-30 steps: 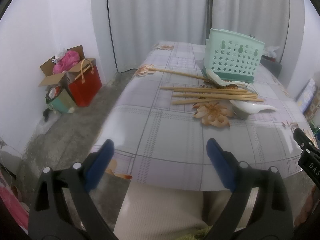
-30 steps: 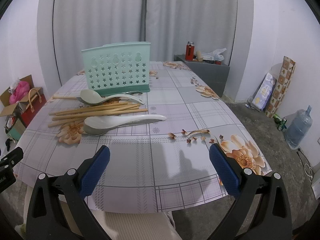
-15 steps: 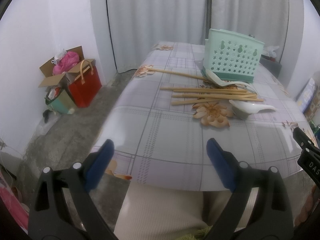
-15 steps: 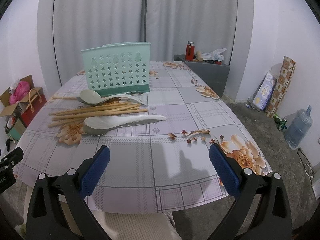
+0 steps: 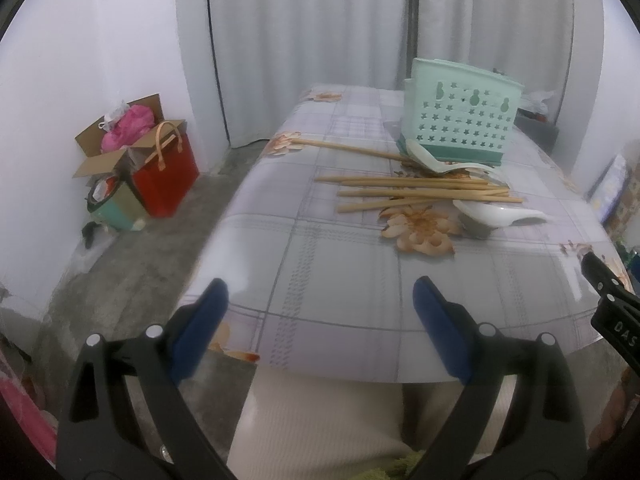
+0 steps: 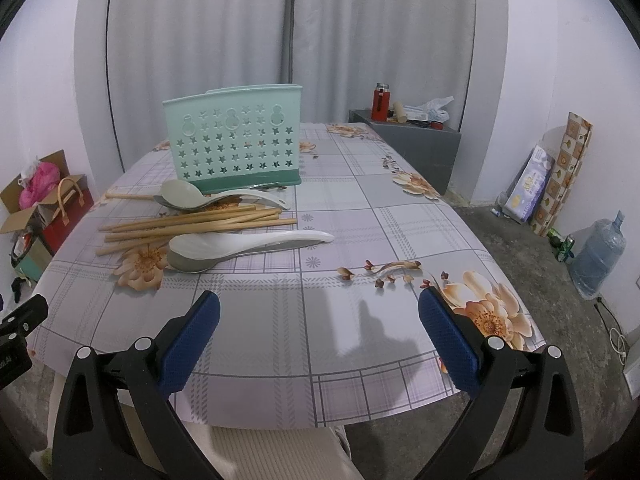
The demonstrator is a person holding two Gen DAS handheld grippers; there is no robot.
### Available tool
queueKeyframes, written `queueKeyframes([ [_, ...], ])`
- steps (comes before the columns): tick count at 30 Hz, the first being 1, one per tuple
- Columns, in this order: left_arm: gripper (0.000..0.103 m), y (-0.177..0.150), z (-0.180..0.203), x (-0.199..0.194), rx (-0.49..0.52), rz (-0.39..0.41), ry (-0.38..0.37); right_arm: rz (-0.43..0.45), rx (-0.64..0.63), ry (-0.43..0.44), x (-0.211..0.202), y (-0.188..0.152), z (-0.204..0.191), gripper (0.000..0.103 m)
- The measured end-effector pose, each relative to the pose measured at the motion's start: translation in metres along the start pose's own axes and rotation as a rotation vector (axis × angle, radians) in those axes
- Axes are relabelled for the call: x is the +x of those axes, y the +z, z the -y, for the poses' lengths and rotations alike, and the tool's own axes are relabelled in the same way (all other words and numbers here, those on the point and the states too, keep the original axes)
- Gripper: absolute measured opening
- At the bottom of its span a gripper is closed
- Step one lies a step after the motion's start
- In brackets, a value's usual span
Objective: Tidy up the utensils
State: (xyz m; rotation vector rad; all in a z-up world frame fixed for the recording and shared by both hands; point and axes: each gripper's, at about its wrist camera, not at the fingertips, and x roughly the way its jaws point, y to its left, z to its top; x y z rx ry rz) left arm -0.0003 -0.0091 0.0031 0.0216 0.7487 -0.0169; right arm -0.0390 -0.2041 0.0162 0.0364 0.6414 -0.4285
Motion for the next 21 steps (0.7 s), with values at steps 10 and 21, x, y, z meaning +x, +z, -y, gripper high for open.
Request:
queueKeyframes([
  [10, 0.089, 0.003, 0.004, 0.004, 0.0, -0.001, -0.074, -0.001, -0.008, -0.006, 0.006, 0.002, -0.001, 0.097],
  [21, 0.089, 0.025, 0.022, 0.023, 0.018, 0.053, -0.27, -0.055, -0.017, 0.022, 0.043, 0.003, 0.008, 0.097],
])
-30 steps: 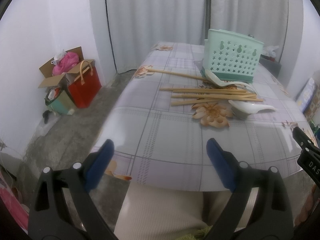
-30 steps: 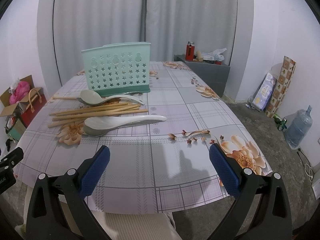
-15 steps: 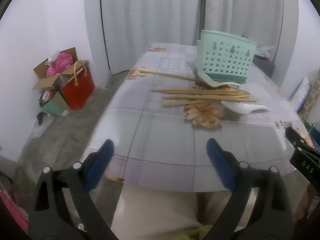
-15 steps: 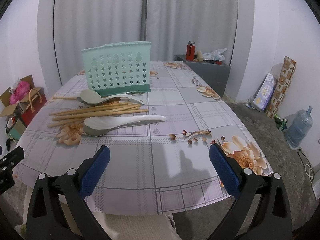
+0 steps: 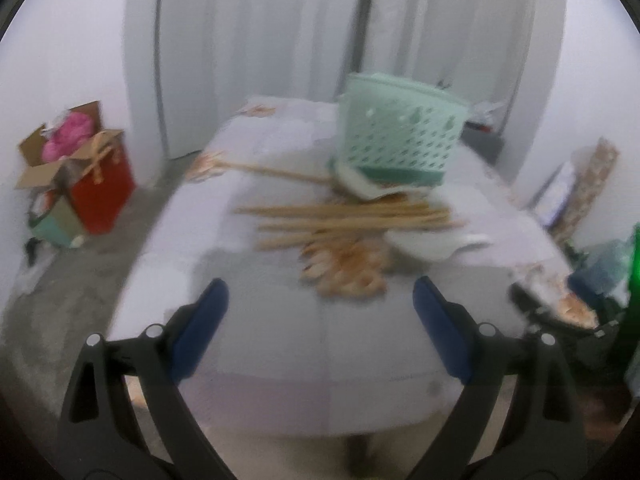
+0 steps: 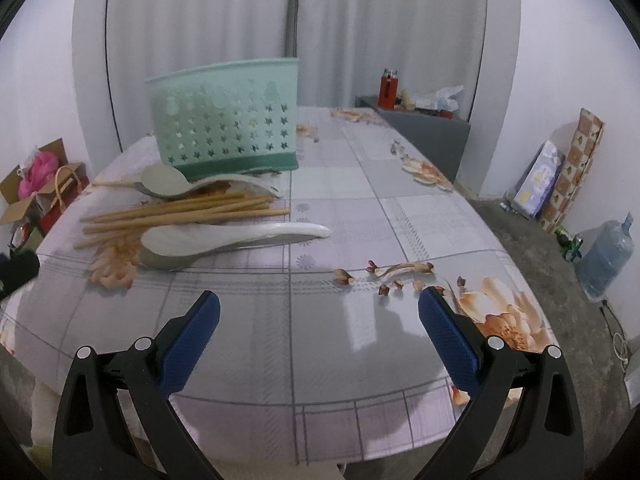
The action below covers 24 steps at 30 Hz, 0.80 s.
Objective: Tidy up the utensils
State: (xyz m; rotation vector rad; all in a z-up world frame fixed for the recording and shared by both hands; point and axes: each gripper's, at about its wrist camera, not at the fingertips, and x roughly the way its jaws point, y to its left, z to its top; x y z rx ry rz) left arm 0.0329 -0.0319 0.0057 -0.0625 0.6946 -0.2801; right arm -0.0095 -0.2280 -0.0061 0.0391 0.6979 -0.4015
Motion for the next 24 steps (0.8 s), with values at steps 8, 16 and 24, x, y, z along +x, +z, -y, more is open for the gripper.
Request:
queueKeyframes([
  [8, 0.06, 0.024, 0.028, 0.046, -0.007, -0.059, -0.217, -0.066, -0.008, 0.054, 0.029, 0.0, 0.009, 0.097],
  [16, 0.035, 0.031, 0.045, 0.109, -0.011, -0.224, -0.207, -0.102, -0.052, 0.114, 0.046, 0.0, 0.005, 0.097],
  [24, 0.017, 0.033, 0.044, 0.135, -0.033, -0.273, -0.183, -0.112, -0.058, 0.154, 0.053, 0.001, 0.005, 0.097],
])
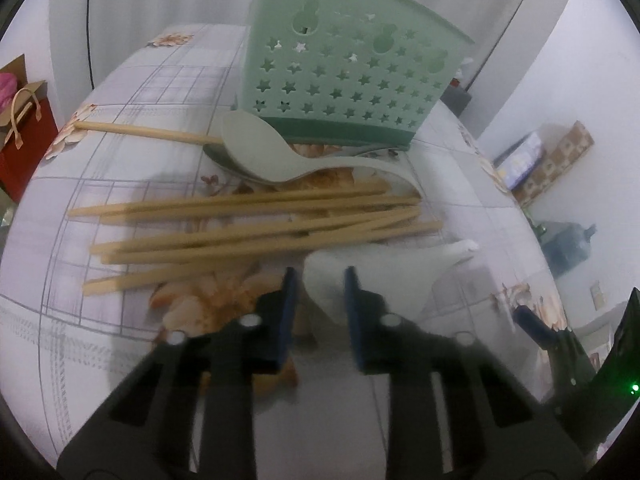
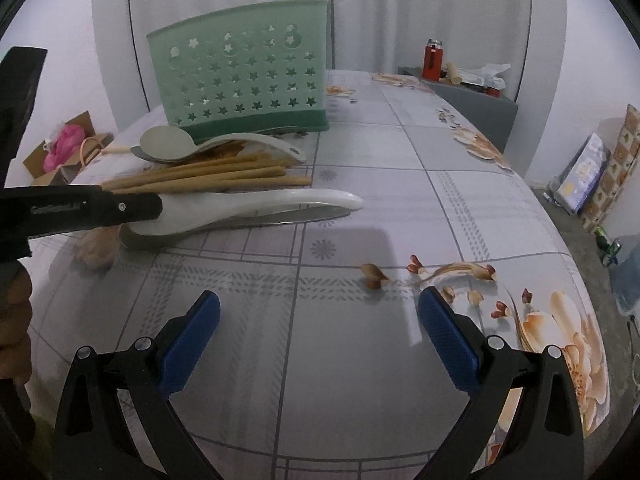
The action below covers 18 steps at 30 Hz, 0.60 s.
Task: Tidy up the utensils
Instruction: 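Grasp the large white spoon with the left tool and lift it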
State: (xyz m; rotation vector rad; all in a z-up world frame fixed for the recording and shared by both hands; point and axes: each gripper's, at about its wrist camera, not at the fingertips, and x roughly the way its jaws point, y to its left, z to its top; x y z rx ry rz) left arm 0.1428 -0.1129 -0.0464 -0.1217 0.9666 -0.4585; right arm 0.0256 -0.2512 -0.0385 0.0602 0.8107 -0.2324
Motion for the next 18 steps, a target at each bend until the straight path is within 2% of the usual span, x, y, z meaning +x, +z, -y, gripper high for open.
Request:
queueKeyframes([
  [5, 0.008, 0.002, -0.001, -0.006, -0.018, 0.021, -0.004, 0.0, -0.022, 0.037, 0.001, 0.0, -0.002, 0.097],
  [14, 0.003, -0.004, 0.002, -0.035, -0.048, 0.062, -0.068, -0.002, -0.069, 0.067, 0.0, -0.001, -0.004, 0.097],
  [18, 0.0, -0.006, -0.003, -0.062, -0.078, 0.108, -0.111, -0.044, -0.089, 0.086, -0.001, 0.002, -0.003, 0.097],
])
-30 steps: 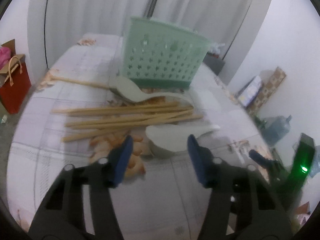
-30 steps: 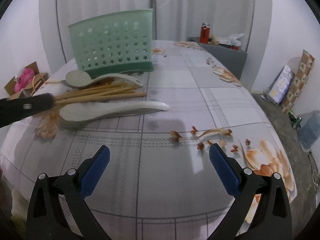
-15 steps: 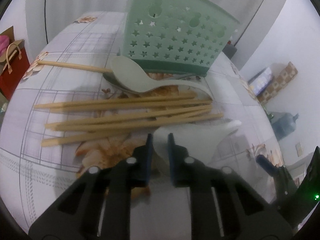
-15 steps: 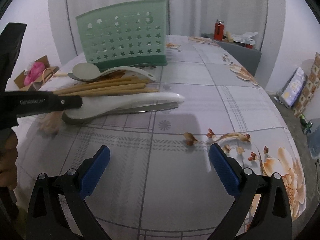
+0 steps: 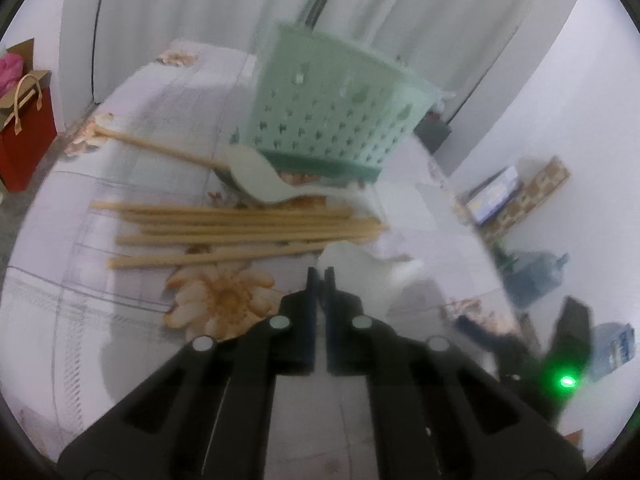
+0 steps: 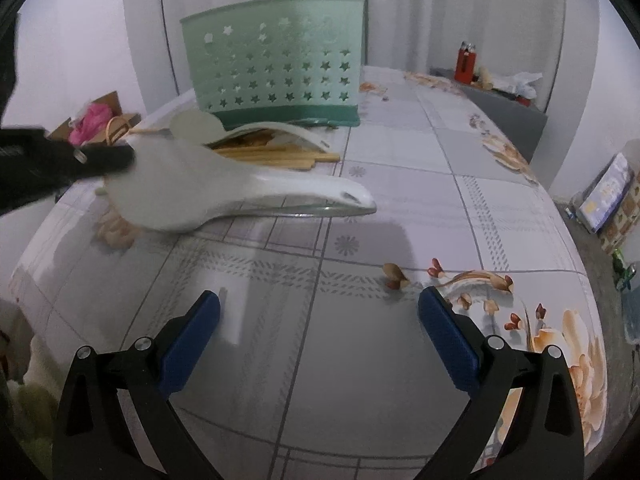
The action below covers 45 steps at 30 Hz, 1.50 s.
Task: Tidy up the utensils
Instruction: 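Grasp the large white spoon with the left tool and lift it, then lower the white spoon into the mint-green basket and open the left tool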
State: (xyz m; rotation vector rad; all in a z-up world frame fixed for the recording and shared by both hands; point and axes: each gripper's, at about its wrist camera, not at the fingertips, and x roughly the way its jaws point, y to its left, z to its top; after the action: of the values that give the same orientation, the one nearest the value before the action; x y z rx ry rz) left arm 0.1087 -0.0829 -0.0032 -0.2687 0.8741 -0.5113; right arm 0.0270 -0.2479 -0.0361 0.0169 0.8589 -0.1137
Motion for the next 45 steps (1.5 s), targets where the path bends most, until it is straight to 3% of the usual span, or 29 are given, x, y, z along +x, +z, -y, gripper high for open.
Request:
queueKeyframes([
  [6, 0.0, 0.01, -0.012, -0.054, -0.04, 0.118, -0.052, 0.047, -0.078, 0.003, -0.018, 0.004, -0.015, 0.097],
  [16, 0.0, 0.022, -0.047, -0.105, -0.102, 0.263, -0.086, 0.125, -0.421, -0.048, -0.014, 0.024, -0.091, 0.096],
  [22, 0.0, 0.024, -0.067, -0.108, -0.136, 0.274, -0.094, 0.124, -0.592, -0.104, 0.005, 0.022, -0.128, 0.077],
  [24, 0.0, 0.027, -0.073, -0.108, -0.143, 0.278, -0.1, 0.109, -0.638, -0.137, 0.012, 0.02, -0.136, 0.066],
  [27, 0.0, 0.028, -0.08, -0.107, -0.146, 0.281, -0.103, 0.115, -0.666, -0.17, 0.011, 0.019, -0.143, 0.059],
  [32, 0.0, 0.03, -0.09, -0.11, -0.153, 0.293, -0.108, 0.086, -0.687, -0.22, 0.017, 0.022, -0.15, 0.046],
  [37, 0.0, 0.033, -0.094, -0.112, -0.149, 0.305, -0.106, 0.06, -0.667, -0.238, 0.02, 0.025, -0.151, 0.044],
  [44, 0.0, 0.037, -0.093, -0.121, -0.132, 0.328, -0.094, 0.014, -0.644, -0.207, 0.027, 0.025, -0.156, 0.008],
  [45, 0.0, 0.038, -0.092, -0.124, -0.127, 0.334, -0.091, 0.012, -0.638, -0.203, 0.028, 0.025, -0.156, 0.006],
])
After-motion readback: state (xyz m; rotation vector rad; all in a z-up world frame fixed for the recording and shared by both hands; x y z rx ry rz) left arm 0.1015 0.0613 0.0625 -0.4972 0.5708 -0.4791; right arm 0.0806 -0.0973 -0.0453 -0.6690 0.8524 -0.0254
